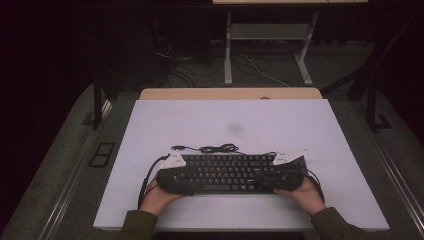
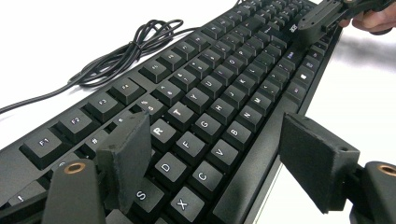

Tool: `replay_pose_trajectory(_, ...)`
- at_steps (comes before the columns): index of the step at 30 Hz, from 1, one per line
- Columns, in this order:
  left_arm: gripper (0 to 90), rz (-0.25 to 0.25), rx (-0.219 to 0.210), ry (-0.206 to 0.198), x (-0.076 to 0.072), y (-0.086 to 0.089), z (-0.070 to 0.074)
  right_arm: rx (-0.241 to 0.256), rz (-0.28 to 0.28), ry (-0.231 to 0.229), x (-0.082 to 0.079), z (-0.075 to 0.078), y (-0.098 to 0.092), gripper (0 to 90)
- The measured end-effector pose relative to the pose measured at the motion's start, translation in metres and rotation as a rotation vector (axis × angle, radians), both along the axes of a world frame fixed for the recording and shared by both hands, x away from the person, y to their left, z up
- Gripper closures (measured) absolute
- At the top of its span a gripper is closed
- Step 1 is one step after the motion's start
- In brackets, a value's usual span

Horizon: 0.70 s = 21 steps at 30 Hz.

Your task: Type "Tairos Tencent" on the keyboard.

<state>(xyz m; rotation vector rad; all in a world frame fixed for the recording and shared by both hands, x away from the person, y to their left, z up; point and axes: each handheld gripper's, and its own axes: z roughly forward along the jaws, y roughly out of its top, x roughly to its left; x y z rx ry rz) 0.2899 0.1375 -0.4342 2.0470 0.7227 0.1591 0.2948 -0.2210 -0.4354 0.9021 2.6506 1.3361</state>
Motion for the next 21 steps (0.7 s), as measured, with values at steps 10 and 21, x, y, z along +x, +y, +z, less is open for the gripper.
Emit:
replay_pose_trajectory(10, 24.6, 0.000, 0.002, 0.001, -0.0005, -0.0012, -0.0002, -0.045, 0.011, -0.006, 0.0009, -0.0038, 0.0072, 89.3)
replay_pose_trajectory(21, 25.5, 0.008, 0.005, -0.006, 0.0023, -0.0042, 0.0027, -0.047, 0.013, 0.000, 0.0011, -0.0053, 0.0075, 89.4)
